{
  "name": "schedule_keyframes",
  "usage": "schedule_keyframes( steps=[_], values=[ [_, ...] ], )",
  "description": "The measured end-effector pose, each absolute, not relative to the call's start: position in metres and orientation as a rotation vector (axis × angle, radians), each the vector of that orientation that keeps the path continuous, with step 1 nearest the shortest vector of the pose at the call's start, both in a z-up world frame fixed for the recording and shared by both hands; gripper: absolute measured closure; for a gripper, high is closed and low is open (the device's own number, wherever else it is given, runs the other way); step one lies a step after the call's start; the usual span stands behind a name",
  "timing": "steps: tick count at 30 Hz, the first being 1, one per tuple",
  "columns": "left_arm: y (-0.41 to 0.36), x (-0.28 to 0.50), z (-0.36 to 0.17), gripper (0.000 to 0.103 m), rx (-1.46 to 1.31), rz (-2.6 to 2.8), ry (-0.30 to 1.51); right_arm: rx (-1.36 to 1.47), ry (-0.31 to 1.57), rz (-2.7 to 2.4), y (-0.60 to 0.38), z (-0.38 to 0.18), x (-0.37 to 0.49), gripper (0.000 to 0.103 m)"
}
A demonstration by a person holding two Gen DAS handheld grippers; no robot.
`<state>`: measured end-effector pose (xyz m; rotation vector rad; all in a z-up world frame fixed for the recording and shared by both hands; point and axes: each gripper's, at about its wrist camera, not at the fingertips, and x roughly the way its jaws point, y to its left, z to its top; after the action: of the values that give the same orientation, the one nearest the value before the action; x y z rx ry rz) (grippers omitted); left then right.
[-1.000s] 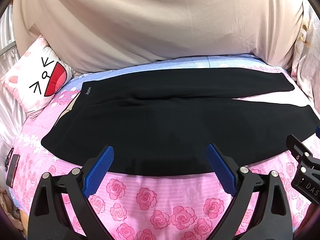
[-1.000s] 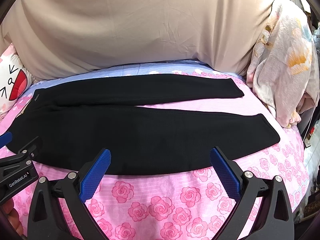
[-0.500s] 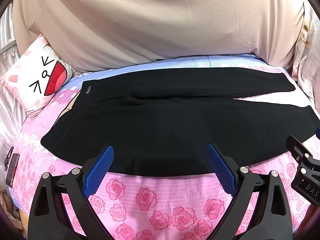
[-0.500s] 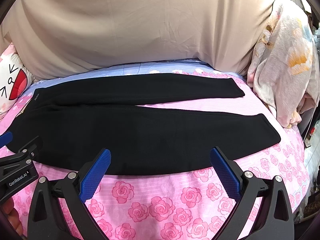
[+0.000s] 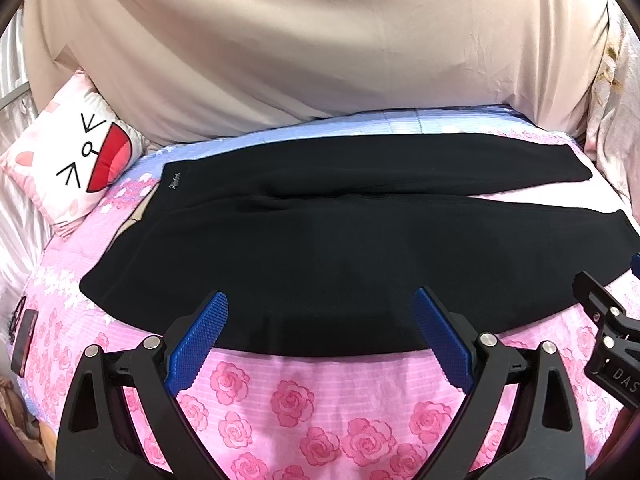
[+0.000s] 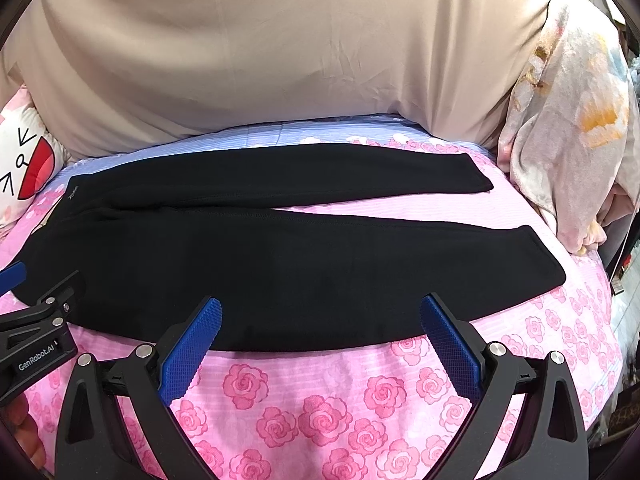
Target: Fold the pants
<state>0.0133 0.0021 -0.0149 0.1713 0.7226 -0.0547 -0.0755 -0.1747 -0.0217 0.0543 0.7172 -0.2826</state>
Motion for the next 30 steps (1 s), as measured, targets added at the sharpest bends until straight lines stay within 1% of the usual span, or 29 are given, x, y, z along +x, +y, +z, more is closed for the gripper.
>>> schedule_keyframes(
  steps=[5,8,14,17,22,26,30],
  values=[
    [0.009,0.019,-0.014,0.011,0.098,-0.067,0.684,0.117,0.731,-0.212,-0.197,-0.024,-0.071,0.005],
    [0.019,0.027,-0.014,0.011,0.034,-0.053,0.658,0.159,0.723,-0.206,-0.227,-0.021,-0.063,0.005],
    [0.017,0.071,-0.017,0.010,0.117,-0.041,0.770,0.204,0.680,-0.264,-0.320,-0.004,-0.034,0.005],
    [0.020,0.089,-0.018,0.010,0.131,-0.028,0.771,0.180,0.663,-0.281,-0.373,-0.002,0.001,0.005],
    [0.031,0.131,-0.017,0.008,0.133,-0.054,0.789,0.174,0.720,-0.267,-0.455,-0.015,0.076,0.005],
    [0.061,0.175,-0.015,0.007,0.100,-0.023,0.800,0.148,0.786,-0.261,-0.500,-0.033,0.133,0.005],
    [0.103,0.221,-0.012,0.007,0.046,-0.007,0.823,0.195,0.812,-0.211,-0.530,-0.046,0.170,0.005]
  ],
)
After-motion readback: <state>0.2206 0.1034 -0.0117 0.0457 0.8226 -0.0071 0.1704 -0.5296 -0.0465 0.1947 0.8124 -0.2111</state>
